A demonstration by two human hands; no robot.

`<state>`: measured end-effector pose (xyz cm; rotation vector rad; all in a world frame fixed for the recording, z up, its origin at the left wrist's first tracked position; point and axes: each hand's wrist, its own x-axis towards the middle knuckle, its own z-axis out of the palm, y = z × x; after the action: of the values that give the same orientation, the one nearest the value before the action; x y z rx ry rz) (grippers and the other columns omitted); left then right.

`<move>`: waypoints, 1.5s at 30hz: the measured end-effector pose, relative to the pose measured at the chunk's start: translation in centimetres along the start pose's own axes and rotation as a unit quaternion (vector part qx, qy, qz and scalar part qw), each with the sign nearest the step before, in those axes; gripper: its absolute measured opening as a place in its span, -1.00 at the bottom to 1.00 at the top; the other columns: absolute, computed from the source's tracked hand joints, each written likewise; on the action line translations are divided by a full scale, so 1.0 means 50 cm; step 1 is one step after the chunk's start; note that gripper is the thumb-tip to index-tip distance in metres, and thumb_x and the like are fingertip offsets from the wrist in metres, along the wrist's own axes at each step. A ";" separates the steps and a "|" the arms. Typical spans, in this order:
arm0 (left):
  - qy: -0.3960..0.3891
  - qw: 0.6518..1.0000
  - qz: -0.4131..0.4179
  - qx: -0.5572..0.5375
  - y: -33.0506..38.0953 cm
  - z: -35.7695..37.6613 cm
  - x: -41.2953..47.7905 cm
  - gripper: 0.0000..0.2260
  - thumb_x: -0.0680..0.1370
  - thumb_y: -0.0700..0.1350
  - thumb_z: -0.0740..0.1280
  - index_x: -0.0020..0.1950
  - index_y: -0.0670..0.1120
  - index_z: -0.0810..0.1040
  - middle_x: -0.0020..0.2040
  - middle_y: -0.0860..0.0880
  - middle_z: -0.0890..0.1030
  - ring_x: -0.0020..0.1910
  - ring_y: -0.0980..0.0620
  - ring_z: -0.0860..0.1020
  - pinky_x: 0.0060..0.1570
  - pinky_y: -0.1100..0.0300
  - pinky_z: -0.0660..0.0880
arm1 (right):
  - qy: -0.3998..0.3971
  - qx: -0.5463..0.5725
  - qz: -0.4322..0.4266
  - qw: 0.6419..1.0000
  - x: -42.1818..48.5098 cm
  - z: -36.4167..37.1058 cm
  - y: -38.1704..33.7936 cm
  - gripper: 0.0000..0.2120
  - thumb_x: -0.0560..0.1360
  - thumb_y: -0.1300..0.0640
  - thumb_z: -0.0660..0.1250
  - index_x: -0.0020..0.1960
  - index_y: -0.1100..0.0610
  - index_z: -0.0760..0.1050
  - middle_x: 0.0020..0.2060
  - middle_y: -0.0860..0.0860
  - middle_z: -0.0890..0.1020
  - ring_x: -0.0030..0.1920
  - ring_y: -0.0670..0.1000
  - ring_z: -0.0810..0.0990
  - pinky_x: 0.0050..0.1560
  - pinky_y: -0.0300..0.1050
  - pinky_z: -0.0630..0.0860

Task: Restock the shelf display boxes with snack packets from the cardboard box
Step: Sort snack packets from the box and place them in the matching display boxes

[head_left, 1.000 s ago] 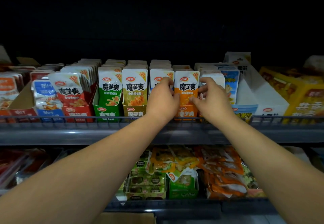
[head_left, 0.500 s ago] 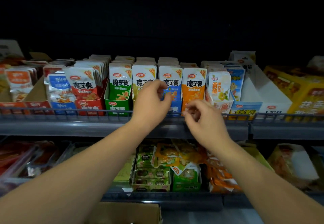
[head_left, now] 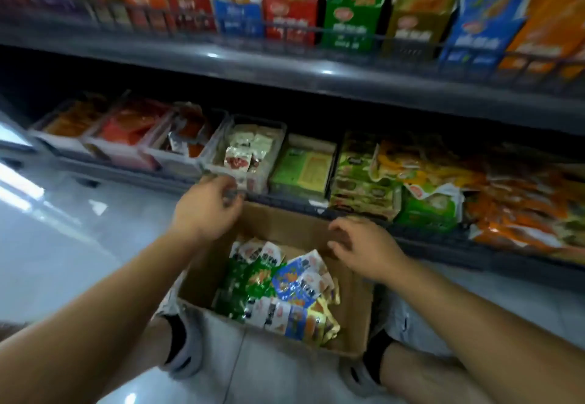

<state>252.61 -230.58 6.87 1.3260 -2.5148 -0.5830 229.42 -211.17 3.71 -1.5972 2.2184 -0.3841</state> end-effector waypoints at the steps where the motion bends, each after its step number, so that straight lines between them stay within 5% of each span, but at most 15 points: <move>1: -0.007 1.000 -0.025 0.007 -0.038 0.012 -0.010 -0.70 0.58 0.11 0.34 0.21 -0.03 0.61 0.17 -0.16 0.61 0.12 -0.24 0.61 0.07 -0.07 0.57 | -0.026 -0.007 0.012 1.000 0.009 0.042 0.004 -0.68 0.55 -0.05 0.35 0.26 0.03 0.53 0.12 -0.01 0.62 0.14 0.06 0.58 0.06 -0.03 0.53; 6: -0.022 0.994 -0.050 0.091 -0.154 0.078 -0.036 -0.69 0.62 0.06 0.34 0.29 -0.06 0.57 0.31 -0.20 0.52 0.21 -0.31 0.54 0.18 -0.13 0.48 | -0.109 -0.031 0.048 0.992 0.041 0.208 0.026 -0.72 0.58 -0.02 0.31 0.24 0.06 0.54 0.11 0.05 0.63 0.19 0.13 0.56 0.00 -0.07 0.47; 11: -0.049 0.995 -0.053 0.067 -0.198 0.130 -0.045 -0.63 0.62 0.04 0.32 0.36 -0.12 0.52 0.30 -0.24 0.47 0.26 -0.32 0.47 0.18 -0.15 0.48 | -0.154 -0.023 0.130 0.979 0.072 0.329 0.059 -0.61 0.58 -0.08 0.32 0.31 0.10 0.53 0.24 0.10 0.60 0.21 0.16 0.55 0.17 -0.02 0.51; 17: -0.039 0.998 -0.035 -0.032 -0.227 0.177 -0.068 -0.65 0.58 -0.03 0.39 0.34 -0.09 0.52 0.37 -0.12 0.42 0.22 -0.18 0.53 0.18 0.01 0.51 | -0.105 0.065 0.273 0.954 0.109 0.440 0.120 -0.39 0.36 -0.24 0.49 0.30 0.01 0.46 0.21 0.11 0.59 0.28 0.21 0.49 0.28 0.09 0.48; 20: -0.016 0.996 -0.050 -0.077 -0.235 0.192 -0.076 -0.67 0.58 -0.06 0.41 0.33 -0.08 0.56 0.40 -0.06 0.41 0.32 -0.05 0.48 0.26 0.19 0.40 | -0.076 0.082 0.296 0.949 0.122 0.458 0.124 -0.41 0.30 -0.13 0.59 0.24 0.02 0.50 0.17 0.09 0.62 0.23 0.20 0.55 0.21 0.12 0.54; 23: -0.011 0.992 -0.064 -0.113 -0.232 0.199 -0.080 -0.70 0.58 -0.06 0.42 0.31 -0.05 0.57 0.41 -0.03 0.40 0.35 -0.01 0.44 0.29 0.19 0.39 | -0.062 0.158 0.316 0.933 0.123 0.450 0.107 -0.51 0.36 0.07 0.61 0.24 0.08 0.56 0.13 0.08 0.66 0.10 0.10 0.62 0.04 -0.07 0.57; 29: -0.015 0.986 -0.101 -0.134 -0.220 0.198 -0.085 -0.70 0.58 -0.01 0.41 0.31 0.02 0.58 0.41 0.02 0.43 0.38 0.00 0.44 0.25 0.20 0.36 | -0.067 0.244 0.303 0.919 0.103 0.434 0.095 -0.76 0.45 0.23 0.52 0.09 0.15 0.57 -0.15 0.01 0.66 -0.16 0.00 0.65 -0.23 -0.15 0.55; 33: -0.016 0.981 -0.118 -0.155 -0.210 0.189 -0.091 -0.70 0.59 -0.02 0.41 0.33 0.03 0.56 0.41 0.04 0.44 0.37 0.05 0.43 0.26 0.21 0.37 | -0.067 0.276 0.321 0.904 0.101 0.431 0.079 -0.84 0.47 0.22 0.50 -0.04 0.22 0.54 -0.15 0.09 0.67 -0.20 0.02 0.65 -0.13 0.01 0.63; 36: -0.012 0.981 -0.113 -0.159 -0.207 0.183 -0.096 -0.69 0.59 -0.05 0.42 0.33 0.02 0.56 0.44 0.01 0.42 0.41 0.01 0.42 0.37 0.09 0.42 | -0.073 0.324 0.324 0.886 0.106 0.413 0.061 -0.82 0.56 0.25 0.38 0.10 0.33 0.48 -0.05 0.17 0.67 -0.24 -0.01 0.63 -0.28 -0.15 0.59; 41: 0.014 0.983 -0.071 -0.168 -0.187 0.166 -0.097 -0.70 0.58 -0.06 0.42 0.31 0.03 0.56 0.39 0.05 0.42 0.40 0.02 0.40 0.42 -0.02 0.42 | -0.066 0.309 0.229 0.921 0.131 0.319 0.027 -0.93 0.59 0.19 0.36 0.05 0.15 0.50 -0.11 0.05 0.68 -0.16 -0.03 0.67 -0.33 -0.26 0.52; 45: -0.072 0.943 -0.117 -0.305 -0.155 0.164 -0.088 -0.50 0.52 -0.02 0.52 0.42 0.00 0.48 0.30 0.05 0.56 0.28 0.08 0.55 0.37 0.00 0.50 | -0.062 0.340 0.162 0.924 0.152 0.212 -0.022 -0.88 0.58 0.20 0.37 -0.06 0.01 0.50 -0.19 0.04 0.71 -0.09 0.11 0.71 -0.13 0.09 0.68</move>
<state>257.61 -228.94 -4.07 1.3600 -2.0097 -1.4144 233.01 -218.75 -6.33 -0.8488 1.8966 -0.8172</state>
